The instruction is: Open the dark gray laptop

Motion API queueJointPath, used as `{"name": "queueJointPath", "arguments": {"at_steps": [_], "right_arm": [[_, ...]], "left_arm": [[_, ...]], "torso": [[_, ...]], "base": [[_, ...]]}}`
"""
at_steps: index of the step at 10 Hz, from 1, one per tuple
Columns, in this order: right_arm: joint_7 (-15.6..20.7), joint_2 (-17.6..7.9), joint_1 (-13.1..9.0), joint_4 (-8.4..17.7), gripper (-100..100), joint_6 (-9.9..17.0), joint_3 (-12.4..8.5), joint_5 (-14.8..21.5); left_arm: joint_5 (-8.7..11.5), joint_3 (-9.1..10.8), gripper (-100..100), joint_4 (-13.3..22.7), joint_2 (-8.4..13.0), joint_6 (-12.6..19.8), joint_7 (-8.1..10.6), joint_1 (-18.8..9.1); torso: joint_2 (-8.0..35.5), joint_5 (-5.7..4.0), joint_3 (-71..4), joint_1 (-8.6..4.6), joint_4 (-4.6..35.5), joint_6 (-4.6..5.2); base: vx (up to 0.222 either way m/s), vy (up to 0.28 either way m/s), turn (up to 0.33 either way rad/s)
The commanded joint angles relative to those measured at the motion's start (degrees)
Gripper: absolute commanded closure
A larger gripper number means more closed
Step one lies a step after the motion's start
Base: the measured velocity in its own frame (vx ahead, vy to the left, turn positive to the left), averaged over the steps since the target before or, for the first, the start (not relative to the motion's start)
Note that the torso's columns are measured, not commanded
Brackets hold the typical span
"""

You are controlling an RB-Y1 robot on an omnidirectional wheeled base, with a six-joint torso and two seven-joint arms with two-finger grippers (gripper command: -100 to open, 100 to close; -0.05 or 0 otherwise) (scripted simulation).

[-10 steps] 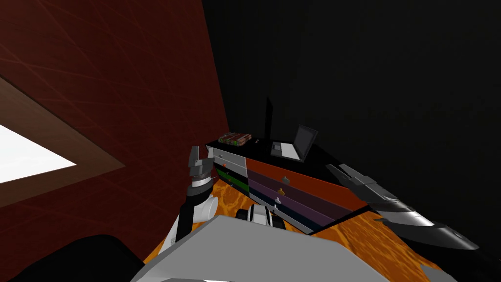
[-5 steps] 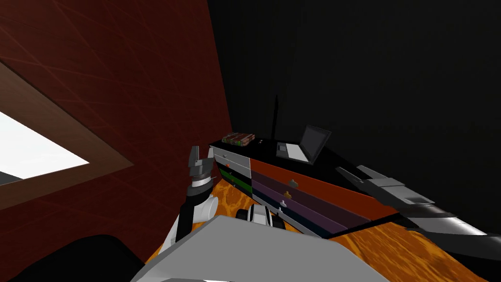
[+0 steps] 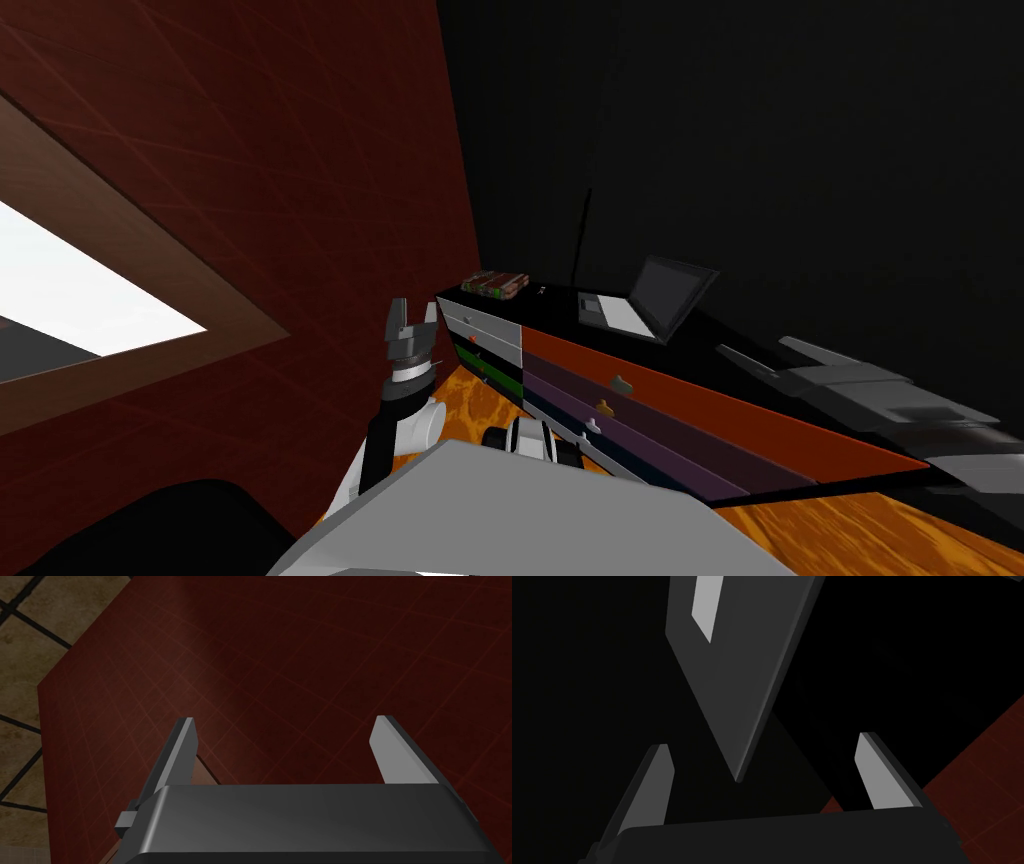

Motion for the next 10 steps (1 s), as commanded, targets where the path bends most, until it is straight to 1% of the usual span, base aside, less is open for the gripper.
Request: {"name": "queueJointPath", "arguments": {"at_steps": [1,4,6,7,8,10], "right_arm": [[1.2,-3.8,1.4,1.5,-100,1.6,-3.0,1.9],[3.7,-9.2,3.5,4.8,-100,3.1,-8.1,5.1],[5.1,-12.6,4.7,6.7,-100,4.0,-11.0,7.0],[5.1,-12.9,4.7,6.7,-100,4.0,-11.0,7.0],[5.7,-14.5,5.3,7.5,-100,4.4,-12.3,7.8],[6.8,-17.1,6.3,8.9,-100,5.1,-14.6,9.3]], "left_arm": [[0.0,0.00,0,0.0,0.0,0.0,0.00,0.0],[0.0,0.00,0,0.0,0.0,0.0,0.00,0.0],[0.0,0.00,0,0.0,0.0,0.0,0.00,0.0],[0.0,0.00,0,0.0,0.0,0.0,0.00,0.0],[0.0,0.01,0,0.0,0.0,0.0,0.00,0.0],[0.0,0.01,0,0.0,0.0,0.0,0.00,0.0]], "torso": [[0.0,0.00,0.0,-0.08,0.0,0.02],[-0.1,0.01,0.0,0.02,0.0,0.01],[0.0,0.02,0.0,0.02,0.0,0.01],[0.0,-0.01,0.0,-0.08,0.0,0.01],[0.0,-0.07,0.0,-0.25,0.0,0.03],[0.0,-0.04,0.0,-0.12,0.0,0.01]], "base": [[0.030,0.059,0.043],[0.038,0.093,0.077],[0.039,0.108,0.069],[0.035,0.057,0.007],[0.028,0.035,0.032],[0.027,0.051,0.048]]}}
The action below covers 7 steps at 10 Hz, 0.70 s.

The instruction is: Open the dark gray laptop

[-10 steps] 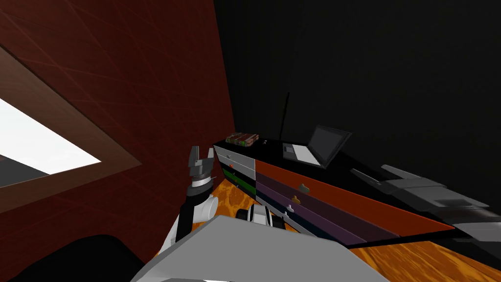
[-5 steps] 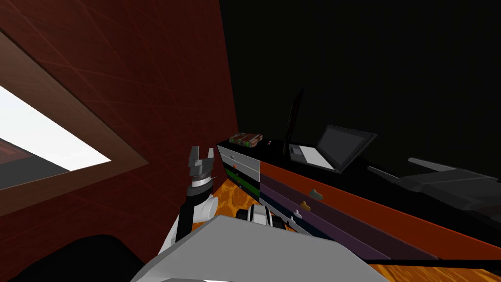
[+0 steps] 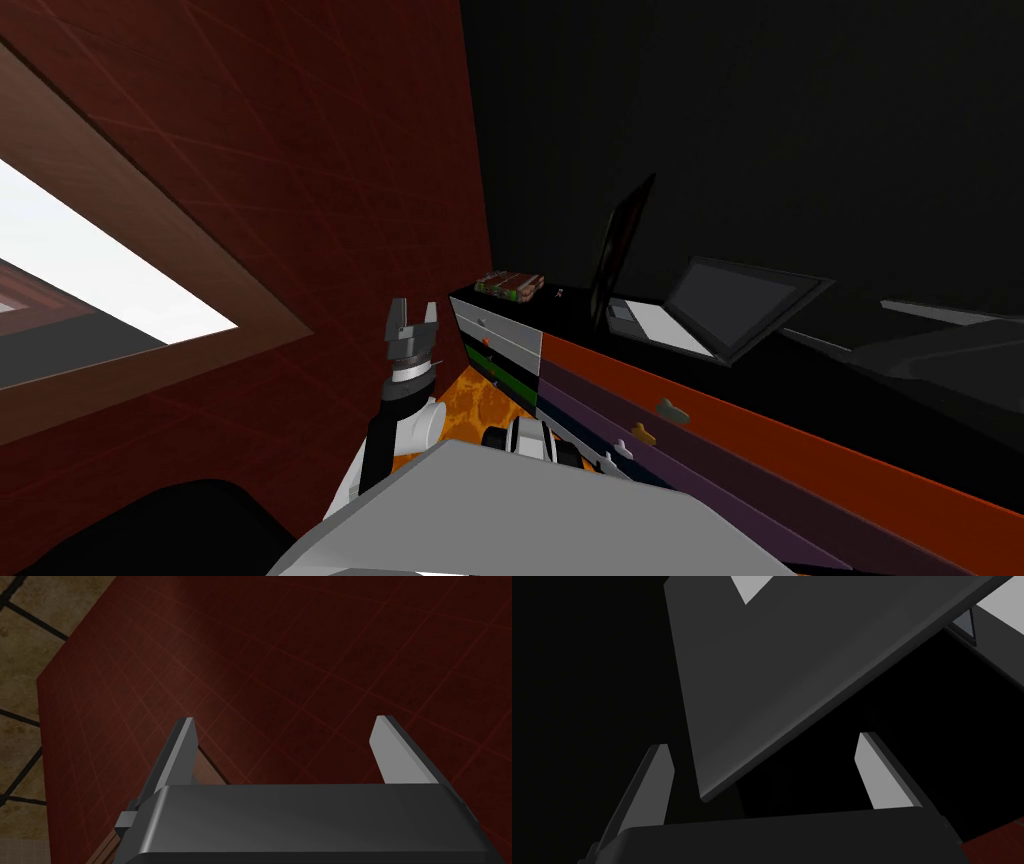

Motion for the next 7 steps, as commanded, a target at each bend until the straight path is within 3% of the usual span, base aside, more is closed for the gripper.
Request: {"name": "queueJointPath", "arguments": {"at_steps": [1,3,5,6,7], "right_arm": [[1.4,-3.0,1.4,1.2,-100,1.1,-2.7,1.8],[2.3,-5.2,2.2,2.2,-100,1.6,-4.6,3.1],[2.1,-4.6,2.1,1.9,-100,1.4,-4.3,2.8],[2.1,-4.6,2.1,1.9,100,1.4,-4.3,2.8],[3.4,-5.5,4.0,0.8,100,2.0,-5.3,4.6]], "left_arm": [[0.0,0.00,0,0.0,0.0,0.0,0.00,0.0],[0.0,0.00,0,0.0,0.0,0.0,0.00,0.0],[0.0,0.00,0,0.0,0.0,0.0,0.00,0.0],[0.0,0.00,0,0.0,0.0,0.0,0.00,0.0],[0.0,0.00,0,0.0,0.0,0.0,0.00,0.0]], "torso": [[0.0,0.04,0.0,0.09,0.0,0.00],[0.0,0.07,0.0,0.16,0.0,0.01],[0.0,-0.02,0.0,-0.08,0.0,0.02],[0.1,-0.04,0.0,-0.12,0.0,0.01],[0.0,-0.16,0.1,-0.05,-0.1,0.00]], "base": [[0.027,0.059,0.055],[0.032,0.073,0.043],[0.007,0.019,0.002],[0.006,-0.004,-0.002],[0.051,0.026,-0.060]]}}
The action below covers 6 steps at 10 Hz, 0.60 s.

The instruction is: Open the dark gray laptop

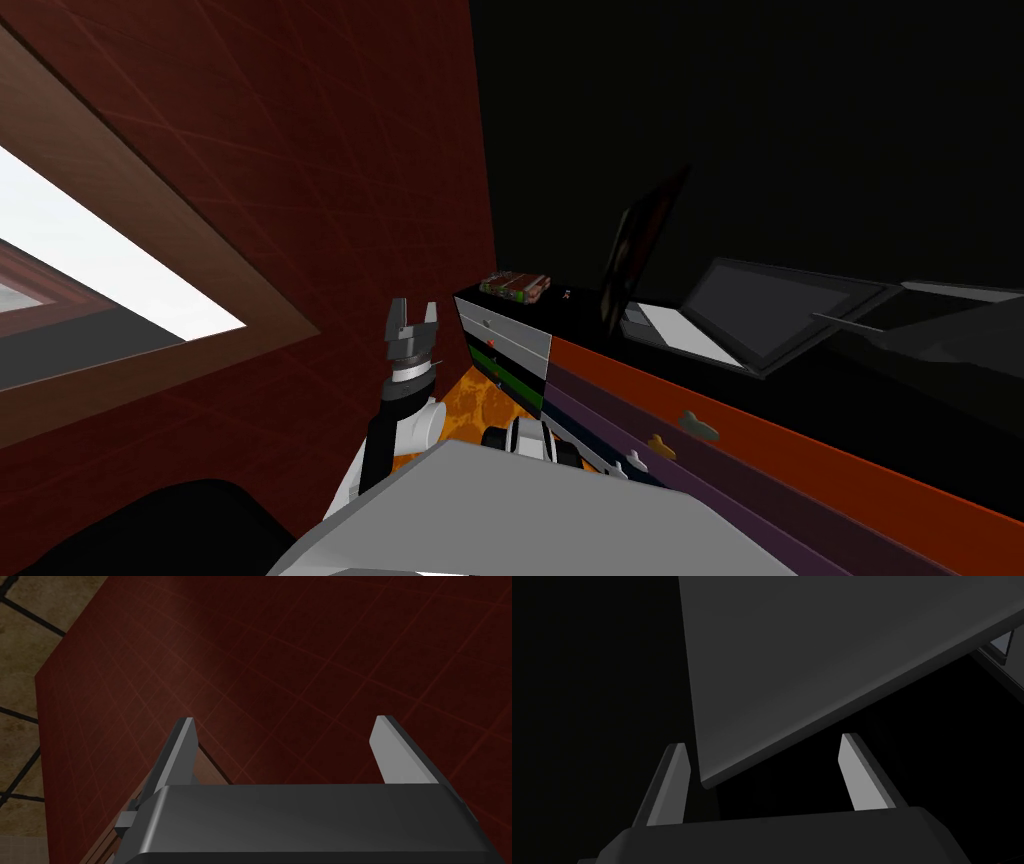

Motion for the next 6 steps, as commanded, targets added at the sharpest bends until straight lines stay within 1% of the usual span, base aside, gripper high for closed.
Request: {"name": "queueJointPath", "arguments": {"at_steps": [1,2,6], "right_arm": [[1.9,-1.3,3.0,-1.7,100,0.6,-1.2,2.7],[2.6,-1.8,4.0,-2.3,100,0.8,-1.5,3.6],[5.1,-3.5,8.0,-4.6,100,1.6,-3.1,7.3]], "left_arm": [[0.0,0.00,0,0.0,0.0,0.0,0.00,0.0],[0.0,-0.01,0,0.0,0.0,0.0,0.00,0.0],[0.0,-0.01,0,0.0,0.0,0.0,0.00,0.0]], "torso": [[-0.2,-0.11,-0.1,0.18,-0.2,-0.03],[-0.3,-0.07,-0.2,0.25,-0.2,-0.05],[-0.5,-0.09,-0.3,-0.12,-0.2,-0.15]], "base": [[0.071,0.085,-0.067],[0.066,0.088,-0.070],[0.045,0.074,-0.040]]}}
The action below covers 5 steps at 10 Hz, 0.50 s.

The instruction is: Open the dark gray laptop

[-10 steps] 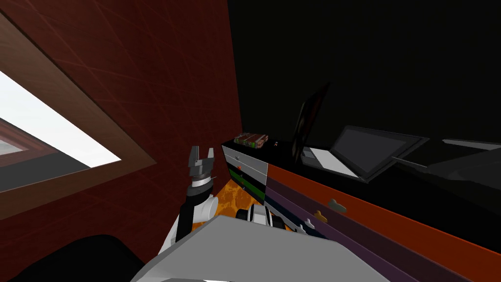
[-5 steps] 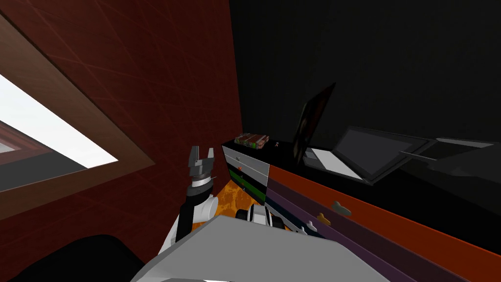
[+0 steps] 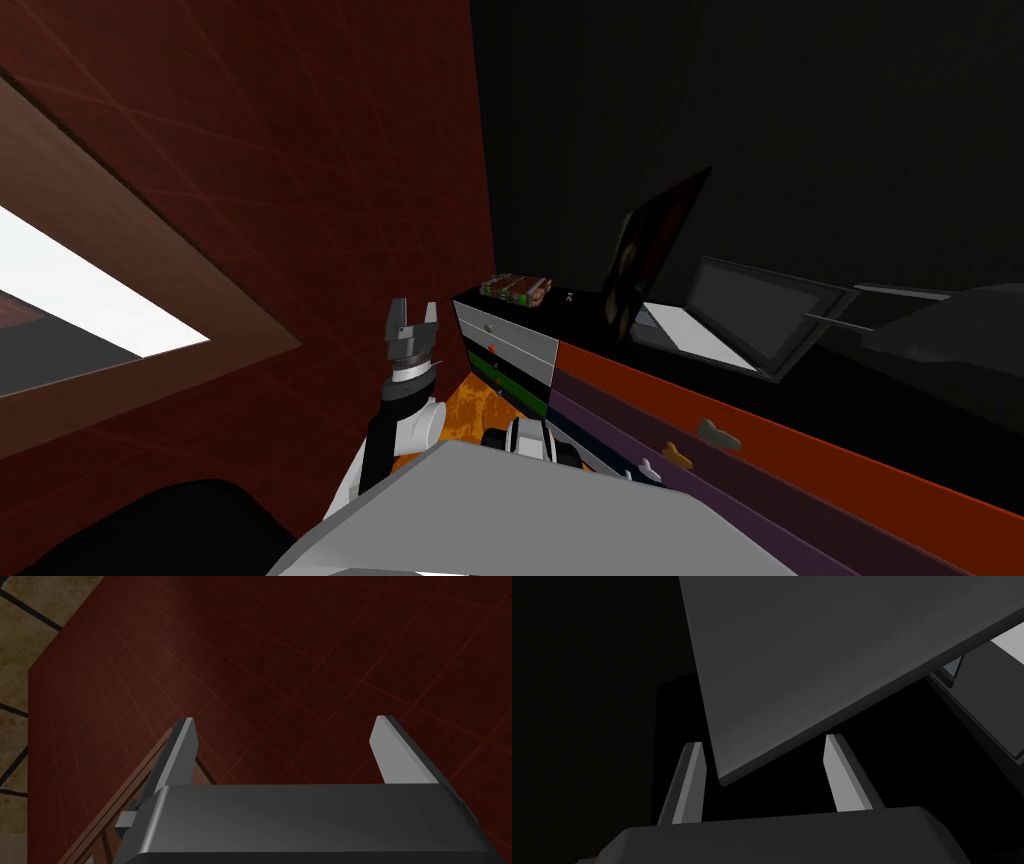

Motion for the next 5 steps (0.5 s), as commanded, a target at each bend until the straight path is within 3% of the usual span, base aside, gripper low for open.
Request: {"name": "queueJointPath", "arguments": {"at_steps": [1,2,3,5], "right_arm": [[1.8,-1.1,2.8,-1.6,100,0.3,-0.6,2.5],[1.2,-0.9,2.3,-1.6,100,0.5,-0.7,1.9],[3.4,-1.3,4.2,-2.9,100,1.7,-0.3,4.6],[5.5,-1.6,6.0,-4.1,100,2.9,0.2,7.3]], "left_arm": [[0.0,0.00,0,0.0,0.0,0.0,0.00,0.0],[0.0,0.00,0,0.0,0.0,0.0,0.00,0.0],[0.0,0.01,0,0.0,0.0,0.0,0.00,0.0],[0.0,0.00,0,0.0,0.0,0.0,0.00,0.0]], "torso": [[0.0,0.01,0.0,-0.05,0.0,0.05],[0.1,0.01,0.0,-0.12,0.1,0.10],[0.3,0.06,0.2,-0.22,0.2,0.16],[0.3,-0.02,0.3,-0.12,0.2,0.36]], "base": [[0.055,0.070,-0.038],[0.021,0.039,-0.004],[0.044,0.057,-0.017],[0.075,0.099,-0.042]]}}
